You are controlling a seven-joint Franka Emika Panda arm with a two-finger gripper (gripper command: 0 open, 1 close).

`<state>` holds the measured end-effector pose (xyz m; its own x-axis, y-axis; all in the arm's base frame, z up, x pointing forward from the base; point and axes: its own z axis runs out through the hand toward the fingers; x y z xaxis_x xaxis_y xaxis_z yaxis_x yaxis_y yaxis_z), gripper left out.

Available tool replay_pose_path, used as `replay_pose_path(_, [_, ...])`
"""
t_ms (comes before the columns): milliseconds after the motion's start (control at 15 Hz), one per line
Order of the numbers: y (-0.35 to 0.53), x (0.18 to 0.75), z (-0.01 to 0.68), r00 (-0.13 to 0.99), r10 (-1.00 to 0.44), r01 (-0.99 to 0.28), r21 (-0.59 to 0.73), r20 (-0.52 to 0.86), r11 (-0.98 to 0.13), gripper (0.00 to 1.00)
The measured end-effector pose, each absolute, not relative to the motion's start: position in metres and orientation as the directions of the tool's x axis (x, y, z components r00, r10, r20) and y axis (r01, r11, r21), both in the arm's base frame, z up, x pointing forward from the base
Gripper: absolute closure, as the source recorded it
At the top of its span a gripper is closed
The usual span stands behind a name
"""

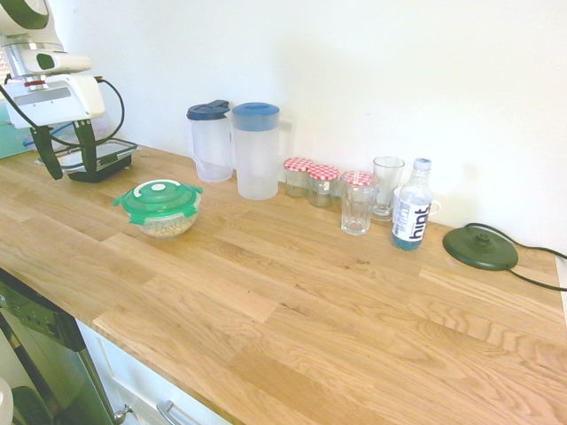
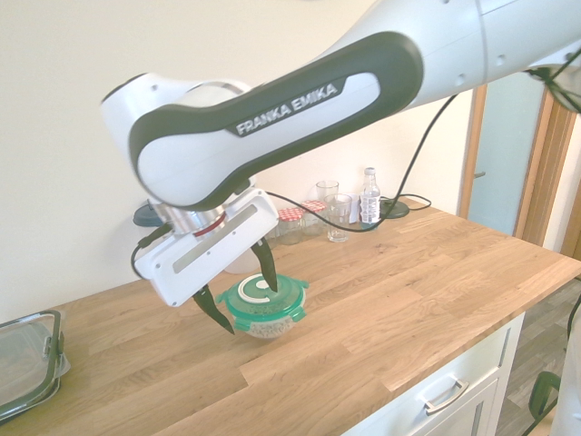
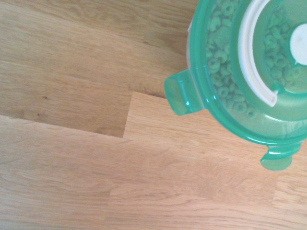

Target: Cover the lid of food container

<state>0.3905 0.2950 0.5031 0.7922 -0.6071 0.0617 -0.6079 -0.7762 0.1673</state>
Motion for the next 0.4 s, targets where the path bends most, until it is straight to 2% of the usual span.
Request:
replay_pose_path(133, [0.245,0.39,0.511,0.779,-0.628,-0.627,0.061,0.009,-0.777,0.0])
replay_pose_path(400, [0.122,0.379,0.511,0.727,-0.687,-0.682,-0.127,-0.006,-0.721,0.0])
